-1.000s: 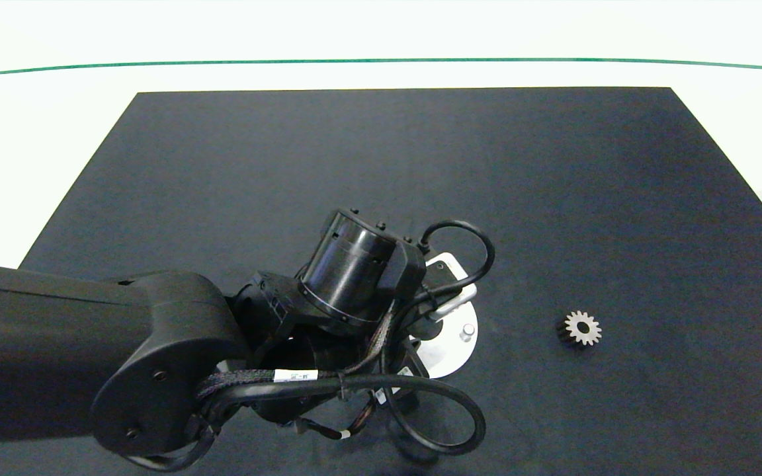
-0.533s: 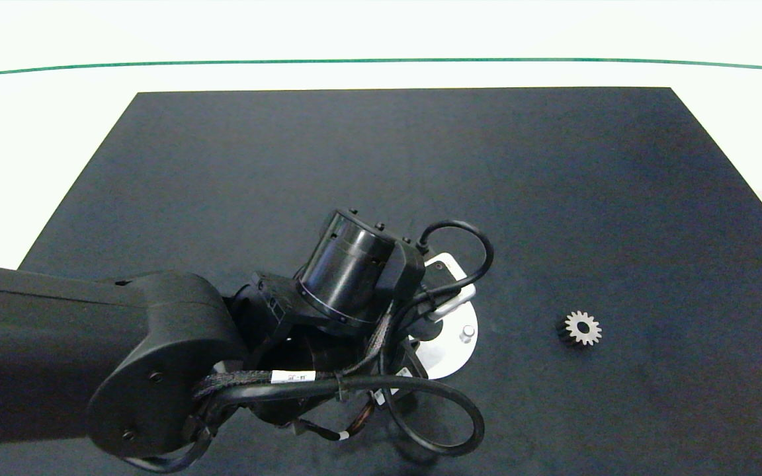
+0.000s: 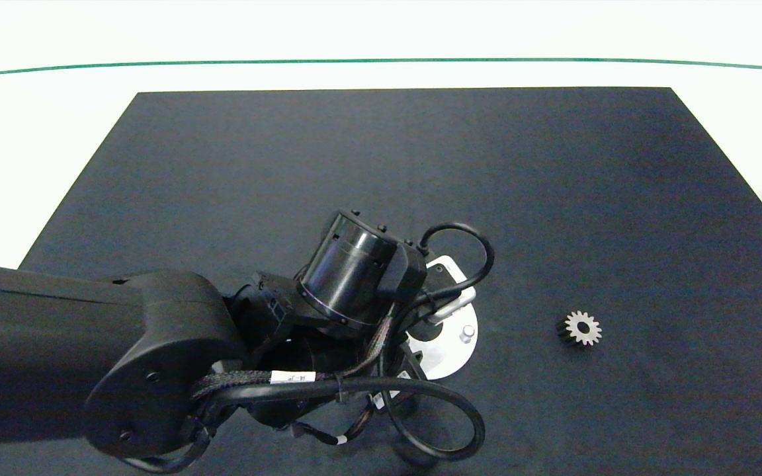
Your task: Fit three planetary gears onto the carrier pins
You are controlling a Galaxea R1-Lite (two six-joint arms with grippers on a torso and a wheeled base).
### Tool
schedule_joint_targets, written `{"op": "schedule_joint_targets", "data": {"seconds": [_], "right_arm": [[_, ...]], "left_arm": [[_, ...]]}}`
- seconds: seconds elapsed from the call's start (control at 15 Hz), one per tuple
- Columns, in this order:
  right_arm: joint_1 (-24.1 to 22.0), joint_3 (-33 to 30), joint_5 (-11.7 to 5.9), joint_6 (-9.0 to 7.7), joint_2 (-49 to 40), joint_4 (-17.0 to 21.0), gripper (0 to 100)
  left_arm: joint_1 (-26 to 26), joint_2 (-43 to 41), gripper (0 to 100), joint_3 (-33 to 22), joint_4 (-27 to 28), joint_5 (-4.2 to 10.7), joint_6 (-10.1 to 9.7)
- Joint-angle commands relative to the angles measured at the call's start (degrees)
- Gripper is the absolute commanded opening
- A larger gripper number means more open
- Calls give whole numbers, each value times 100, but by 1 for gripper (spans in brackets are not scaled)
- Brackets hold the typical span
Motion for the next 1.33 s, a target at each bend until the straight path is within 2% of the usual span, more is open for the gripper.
{"op": "schedule_joint_targets", "data": {"seconds": [0.07,0.2,0.27,0.4,0.8,0.87,1.0,1.13,1.33], "right_arm": [[2,6,7,-7,38,15,100],[2,6,7,-7,38,15,100],[2,6,7,-7,38,15,100],[2,-3,-2,-7,38,15,100],[2,-38,-20,-7,21,15,100],[2,-38,-20,-7,21,15,100],[2,-47,-20,-7,21,15,100],[2,-47,-20,-7,21,15,100],[2,-65,-20,-7,21,15,100]], "left_arm": [[12,-151,100,-257,337,12,14],[29,-248,100,-635,856,12,-65],[56,-248,100,-819,917,4,-118],[425,-222,100,-1092,935,4,-92],[1014,-46,100,-1232,1084,-40,-74],[1102,-11,100,-1241,1084,-75,-56],[1321,121,100,-1267,1058,-286,40],[1471,209,100,-1347,1058,-427,49],[1594,323,100,-1417,1067,-497,58]]}}
